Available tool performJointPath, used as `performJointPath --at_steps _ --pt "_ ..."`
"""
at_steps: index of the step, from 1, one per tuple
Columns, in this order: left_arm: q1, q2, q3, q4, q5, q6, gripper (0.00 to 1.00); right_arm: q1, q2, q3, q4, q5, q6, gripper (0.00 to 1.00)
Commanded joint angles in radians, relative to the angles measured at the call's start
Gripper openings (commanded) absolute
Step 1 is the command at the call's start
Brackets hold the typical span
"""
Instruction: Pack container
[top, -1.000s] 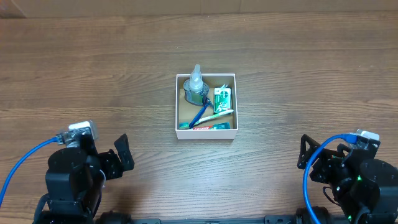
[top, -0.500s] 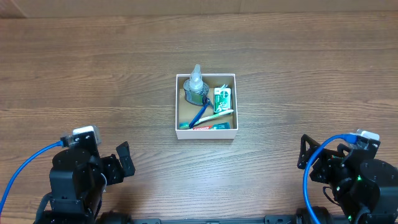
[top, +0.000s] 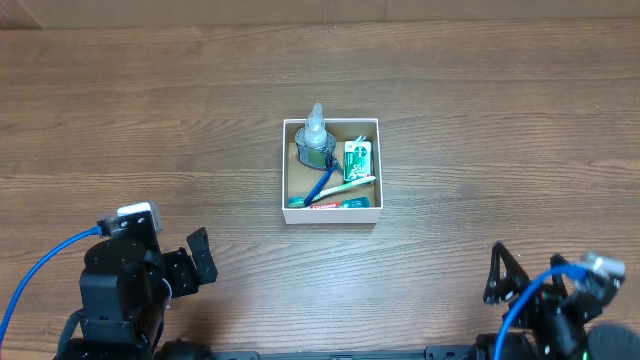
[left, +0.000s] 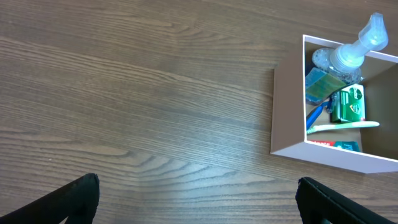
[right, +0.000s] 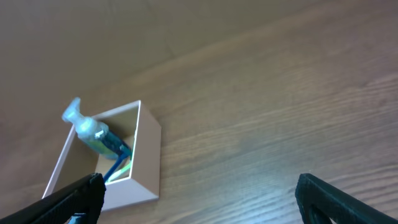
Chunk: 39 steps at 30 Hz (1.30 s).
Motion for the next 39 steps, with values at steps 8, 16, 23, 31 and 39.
performJointPath --at_steps 8,16,23,31,39 --pt "0.004 0.003 -0.006 0.0 0.008 0.012 1.0 0.005 -0.15 -0.282 0.4 0.018 -0.064 1.0" --pt "0.004 0.003 -0.006 0.0 0.008 0.012 1.0 0.005 -0.15 -0.593 0.935 0.024 -0.09 1.0" --pt "0.004 0.003 -0.006 0.0 0.008 0.012 1.0 -0.001 -0.15 -0.805 1.242 0.072 -0.165 1.0" --pt "0.004 0.003 -0.006 0.0 0.008 0.012 1.0 -0.004 -0.151 -0.839 1.051 -0.021 -0.161 1.0" --pt "0.004 0.003 -0.006 0.0 0.008 0.012 1.0 -0.002 -0.151 -0.839 1.049 -0.027 -0.161 1.0"
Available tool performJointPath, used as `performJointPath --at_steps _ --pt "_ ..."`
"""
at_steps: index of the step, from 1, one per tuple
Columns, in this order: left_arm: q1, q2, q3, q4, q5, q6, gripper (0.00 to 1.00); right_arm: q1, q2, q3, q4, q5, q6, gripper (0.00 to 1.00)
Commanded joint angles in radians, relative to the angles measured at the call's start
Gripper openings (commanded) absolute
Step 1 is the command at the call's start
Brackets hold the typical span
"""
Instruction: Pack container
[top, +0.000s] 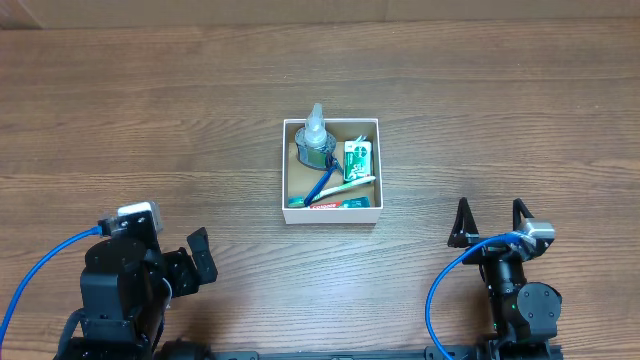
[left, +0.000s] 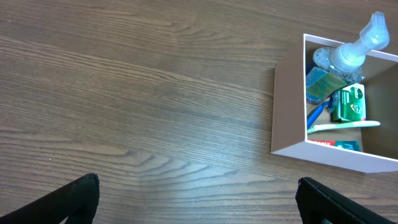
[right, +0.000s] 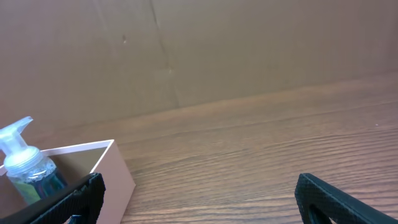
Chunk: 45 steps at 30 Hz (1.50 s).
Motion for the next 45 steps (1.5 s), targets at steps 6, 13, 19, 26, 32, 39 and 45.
performJointPath --at_steps 6,13,19,26,32,39,45 --pt "0.004 0.002 -0.005 0.001 0.008 0.012 1.0 -0.001 -0.009 -0.01 0.006 -0.015 -0.006 1.0" --pt "0.004 0.002 -0.005 0.001 0.008 0.012 1.0 -0.001 -0.009 -0.01 0.006 -0.015 -0.007 1.0" --pt "0.004 0.002 -0.005 0.001 0.008 0.012 1.0 -0.001 -0.009 -0.01 0.006 -0.015 -0.007 1.0" --pt "0.004 -0.048 -0.039 -0.026 -0.029 0.061 1.0 -0.001 -0.009 -0.01 0.006 -0.015 -0.006 1.0" --pt "0.005 -0.266 -0.348 0.207 -0.027 0.083 1.0 -0.001 -0.009 -0.01 0.006 -0.015 -0.006 1.0" --pt "0.005 -0.467 -0.709 0.785 0.014 0.246 1.0 -0.001 -0.009 -0.01 0.006 -0.015 -0.006 1.0" --pt "0.005 -0.53 -0.891 1.174 0.035 0.342 1.0 -0.001 -0.009 -0.01 0.006 -0.015 -0.006 1.0"
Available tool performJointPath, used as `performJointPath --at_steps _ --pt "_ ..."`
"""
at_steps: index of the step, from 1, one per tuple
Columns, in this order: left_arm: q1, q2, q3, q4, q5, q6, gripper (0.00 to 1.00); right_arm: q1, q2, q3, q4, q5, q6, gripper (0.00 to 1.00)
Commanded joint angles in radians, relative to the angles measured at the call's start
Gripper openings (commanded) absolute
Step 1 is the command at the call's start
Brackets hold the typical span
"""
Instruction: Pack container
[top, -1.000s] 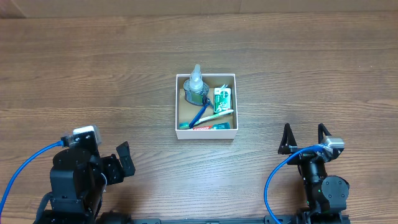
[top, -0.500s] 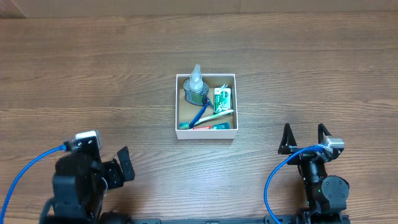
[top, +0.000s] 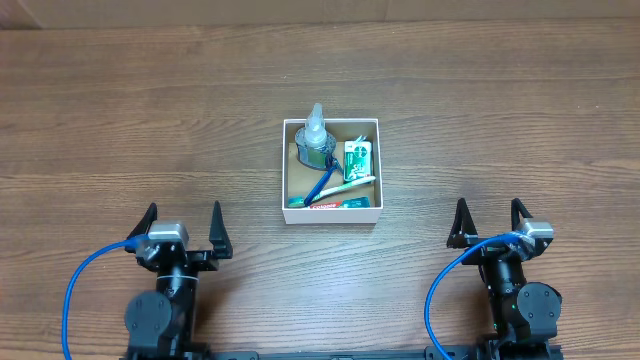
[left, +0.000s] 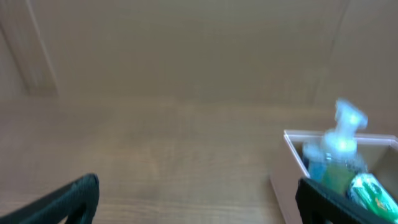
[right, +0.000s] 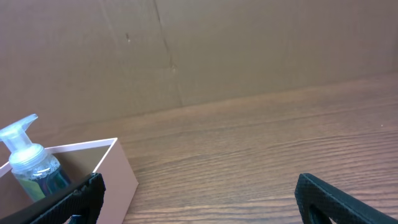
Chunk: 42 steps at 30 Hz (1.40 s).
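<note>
A white box stands at the middle of the table. Inside it are a clear pump bottle, a green packet, a blue-handled toothbrush and a toothpaste tube. My left gripper rests at the front left, open and holding nothing; its blurred wrist view shows the box and bottle at the right. At the front right my right gripper is open with nothing in it, the box and bottle at its left.
A brown cardboard wall stands behind the far edge of the wooden table. Blue cables loop from both arm bases along the front edge.
My left arm has swung from a raised, downward-looking pose at the far front left to a low pose facing the far wall. The right arm and the box contents are unchanged.
At first both arms sat raised at the front corners, grippers open, the box packed. Then the right arm stood low, facing the far wall. Now the left arm stands low in the same way.
</note>
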Motion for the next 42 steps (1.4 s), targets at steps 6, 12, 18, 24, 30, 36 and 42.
performJointPath --at_steps 6,12,18,24,30,36,42 --pt "0.012 -0.095 -0.151 0.246 0.019 0.224 1.0 -0.001 -0.009 -0.01 0.006 -0.006 -0.004 1.0" --pt "0.014 -0.101 -0.151 0.063 0.018 0.146 1.0 -0.001 -0.009 -0.01 0.006 -0.006 -0.004 1.0" --pt "0.015 -0.099 -0.15 0.005 0.068 0.095 1.0 -0.001 -0.009 -0.01 0.006 -0.006 -0.004 1.0" --pt "0.015 -0.099 -0.15 0.005 0.069 0.095 1.0 -0.001 -0.009 -0.01 0.006 -0.006 -0.004 1.0" --pt "0.015 -0.099 -0.15 0.005 0.069 0.095 1.0 -0.001 -0.009 -0.01 0.006 -0.006 -0.004 1.0" --pt "0.015 -0.099 -0.15 0.005 0.069 0.095 1.0 -0.001 -0.009 -0.01 0.006 -0.006 -0.004 1.0" --pt "0.015 -0.099 -0.15 0.005 0.069 0.095 1.0 -0.001 -0.009 -0.01 0.006 -0.006 -0.004 1.0"
